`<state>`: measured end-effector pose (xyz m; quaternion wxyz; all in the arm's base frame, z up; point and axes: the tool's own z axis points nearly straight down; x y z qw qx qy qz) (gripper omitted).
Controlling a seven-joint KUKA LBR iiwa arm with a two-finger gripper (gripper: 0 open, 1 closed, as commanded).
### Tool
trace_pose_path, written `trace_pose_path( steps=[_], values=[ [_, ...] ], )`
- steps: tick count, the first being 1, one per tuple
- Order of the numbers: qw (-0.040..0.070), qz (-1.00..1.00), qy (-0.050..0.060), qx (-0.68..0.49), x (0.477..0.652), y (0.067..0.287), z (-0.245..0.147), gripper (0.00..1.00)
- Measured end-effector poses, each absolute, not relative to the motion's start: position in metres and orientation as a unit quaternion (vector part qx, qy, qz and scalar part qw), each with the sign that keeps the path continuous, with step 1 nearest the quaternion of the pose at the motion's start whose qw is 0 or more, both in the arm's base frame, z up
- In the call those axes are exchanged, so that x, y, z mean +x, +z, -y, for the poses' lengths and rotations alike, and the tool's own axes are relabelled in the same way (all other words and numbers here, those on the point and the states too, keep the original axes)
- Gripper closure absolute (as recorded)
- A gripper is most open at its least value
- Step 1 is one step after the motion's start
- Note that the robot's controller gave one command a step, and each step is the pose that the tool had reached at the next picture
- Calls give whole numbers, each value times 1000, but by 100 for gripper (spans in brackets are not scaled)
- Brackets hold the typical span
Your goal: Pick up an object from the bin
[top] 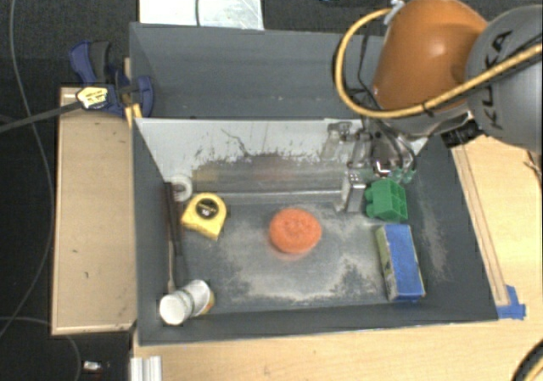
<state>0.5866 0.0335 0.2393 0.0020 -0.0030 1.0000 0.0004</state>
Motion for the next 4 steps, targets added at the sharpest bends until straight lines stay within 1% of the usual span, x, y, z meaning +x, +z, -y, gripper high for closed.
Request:
trace_pose_path(
  steps=[1,2,3,4],
  values=[
    [2,-1000,0,-3,587,239,-33,0],
    [5,-1000,1,-9,568,175,-52,0],
    [6,-1000,1,4,515,137,-66,0],
    [9,-999,2,54,549,90,-49,0]
  ],
)
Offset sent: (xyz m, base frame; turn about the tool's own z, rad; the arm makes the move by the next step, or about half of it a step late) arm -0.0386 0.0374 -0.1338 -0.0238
